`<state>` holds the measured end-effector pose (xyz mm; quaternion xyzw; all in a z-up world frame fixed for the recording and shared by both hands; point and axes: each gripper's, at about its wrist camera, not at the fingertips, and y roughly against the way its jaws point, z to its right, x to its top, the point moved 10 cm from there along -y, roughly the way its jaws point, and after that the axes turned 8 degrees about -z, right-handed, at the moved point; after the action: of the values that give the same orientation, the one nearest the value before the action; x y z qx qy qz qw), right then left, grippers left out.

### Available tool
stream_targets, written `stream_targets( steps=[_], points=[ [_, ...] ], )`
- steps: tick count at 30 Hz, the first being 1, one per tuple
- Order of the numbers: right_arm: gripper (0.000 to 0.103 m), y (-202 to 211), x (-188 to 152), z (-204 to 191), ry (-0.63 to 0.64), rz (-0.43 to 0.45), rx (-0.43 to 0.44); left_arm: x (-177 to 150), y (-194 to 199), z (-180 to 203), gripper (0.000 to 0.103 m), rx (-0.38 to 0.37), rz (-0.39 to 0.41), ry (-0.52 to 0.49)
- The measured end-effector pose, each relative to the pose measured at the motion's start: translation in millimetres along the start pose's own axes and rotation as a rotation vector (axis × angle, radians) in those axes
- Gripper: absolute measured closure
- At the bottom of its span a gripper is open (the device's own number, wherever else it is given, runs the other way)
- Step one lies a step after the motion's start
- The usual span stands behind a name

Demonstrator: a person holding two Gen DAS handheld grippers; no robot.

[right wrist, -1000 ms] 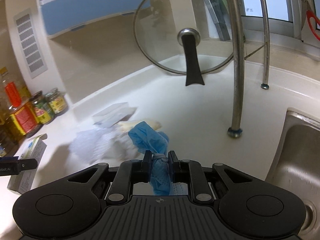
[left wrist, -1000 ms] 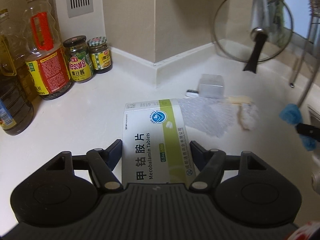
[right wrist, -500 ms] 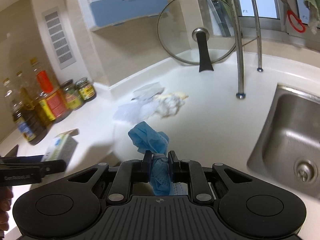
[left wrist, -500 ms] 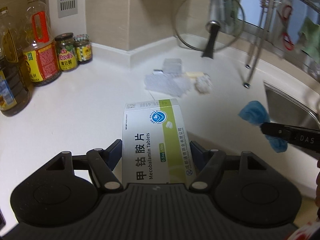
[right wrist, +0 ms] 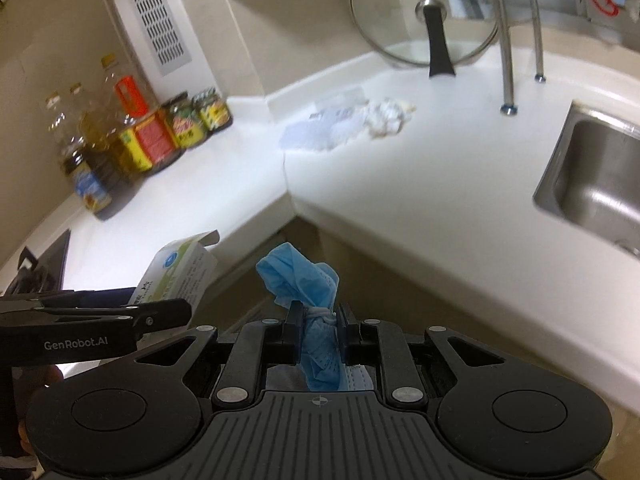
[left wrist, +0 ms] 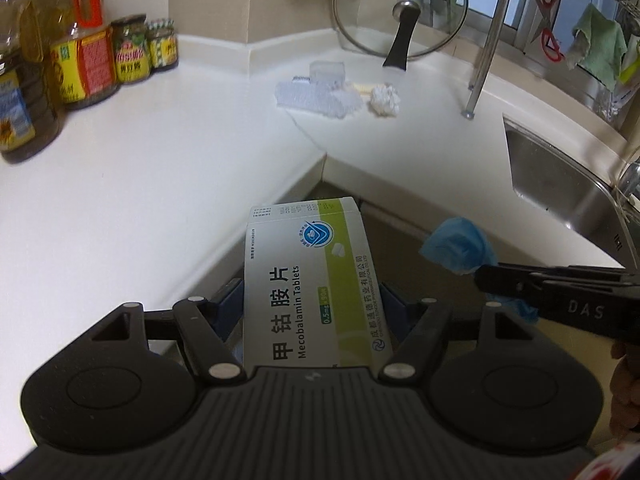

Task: Collect trash
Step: 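Carry the medicine box in left gripper while right gripper carries the blue glove to the bin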

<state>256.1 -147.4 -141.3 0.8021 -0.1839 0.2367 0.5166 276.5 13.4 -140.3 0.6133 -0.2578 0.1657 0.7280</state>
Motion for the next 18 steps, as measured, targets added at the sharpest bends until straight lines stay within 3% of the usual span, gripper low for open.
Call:
stream_targets(
  steps=[18],
  points=[
    [0.085,-59,-73,28,0.009,-0.22,0.025,-81,-59,7,0.033,0.03,-0.151,0.103]
  ],
)
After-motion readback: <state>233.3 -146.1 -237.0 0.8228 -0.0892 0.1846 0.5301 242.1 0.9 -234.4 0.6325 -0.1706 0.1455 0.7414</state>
